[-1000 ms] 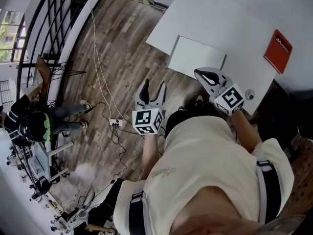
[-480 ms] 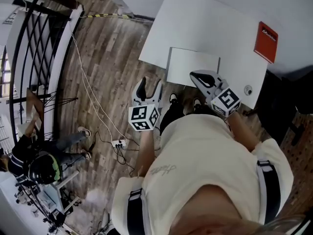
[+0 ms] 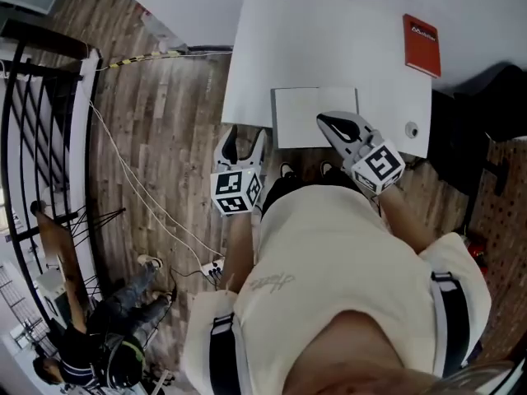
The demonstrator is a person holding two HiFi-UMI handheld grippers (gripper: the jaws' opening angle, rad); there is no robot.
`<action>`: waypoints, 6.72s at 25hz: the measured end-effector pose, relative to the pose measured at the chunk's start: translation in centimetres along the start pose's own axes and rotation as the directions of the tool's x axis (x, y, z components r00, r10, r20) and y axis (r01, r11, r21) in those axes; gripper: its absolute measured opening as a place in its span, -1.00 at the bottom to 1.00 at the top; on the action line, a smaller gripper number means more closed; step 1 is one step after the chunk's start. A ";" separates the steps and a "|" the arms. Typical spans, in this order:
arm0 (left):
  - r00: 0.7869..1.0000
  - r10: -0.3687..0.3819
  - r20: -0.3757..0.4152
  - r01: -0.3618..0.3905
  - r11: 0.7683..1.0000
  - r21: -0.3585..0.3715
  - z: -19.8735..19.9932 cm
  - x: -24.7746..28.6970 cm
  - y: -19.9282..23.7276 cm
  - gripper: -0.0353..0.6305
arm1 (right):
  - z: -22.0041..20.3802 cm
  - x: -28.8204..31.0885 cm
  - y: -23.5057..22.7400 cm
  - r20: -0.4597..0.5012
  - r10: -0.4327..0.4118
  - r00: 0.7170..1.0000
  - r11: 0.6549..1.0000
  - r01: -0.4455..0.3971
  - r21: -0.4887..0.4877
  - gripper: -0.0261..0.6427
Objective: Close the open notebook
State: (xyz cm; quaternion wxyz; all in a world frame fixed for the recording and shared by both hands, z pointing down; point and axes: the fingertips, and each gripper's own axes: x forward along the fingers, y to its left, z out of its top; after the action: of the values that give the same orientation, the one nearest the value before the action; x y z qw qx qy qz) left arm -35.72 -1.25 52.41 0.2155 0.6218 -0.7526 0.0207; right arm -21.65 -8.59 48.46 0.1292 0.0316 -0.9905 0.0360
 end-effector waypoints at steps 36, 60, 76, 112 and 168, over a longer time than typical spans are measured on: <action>0.782 -0.389 -0.487 0.196 0.896 -0.399 -23.9 10.9 0.0 -0.02 | -7.2 -2.7 -0.1 -0.218 -0.270 0.938 0.944 0.302 0.130 -0.90; 0.714 -0.499 -0.490 0.250 0.836 -0.488 -21.7 10.4 -2.4 -0.58 | -7.8 -6.6 -1.5 -0.153 -0.310 0.938 0.923 0.336 0.187 -0.90; 0.749 -0.411 -0.519 0.315 0.911 -0.266 -15.2 10.0 -7.2 -0.62 | -6.6 -10.2 -4.4 -0.003 -0.319 0.948 0.928 0.313 0.203 -0.90; 0.789 -0.399 -0.467 0.335 0.917 -0.216 -15.9 13.7 -22.5 -0.53 | -10.7 -19.2 -10.1 0.059 -0.324 0.944 0.915 0.297 0.272 -0.90; 0.912 -0.394 -0.113 0.406 0.905 0.126 1.5 8.9 -18.9 -0.82 | -2.2 -14.2 -9.5 0.068 -0.337 0.939 0.939 0.331 0.092 -0.90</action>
State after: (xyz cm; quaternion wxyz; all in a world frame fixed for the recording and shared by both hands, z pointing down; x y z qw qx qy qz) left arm -19.49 -14.20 49.73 0.2006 0.7757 -0.5956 0.0575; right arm -6.72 -17.10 47.50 0.0912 0.2058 -0.9730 0.0514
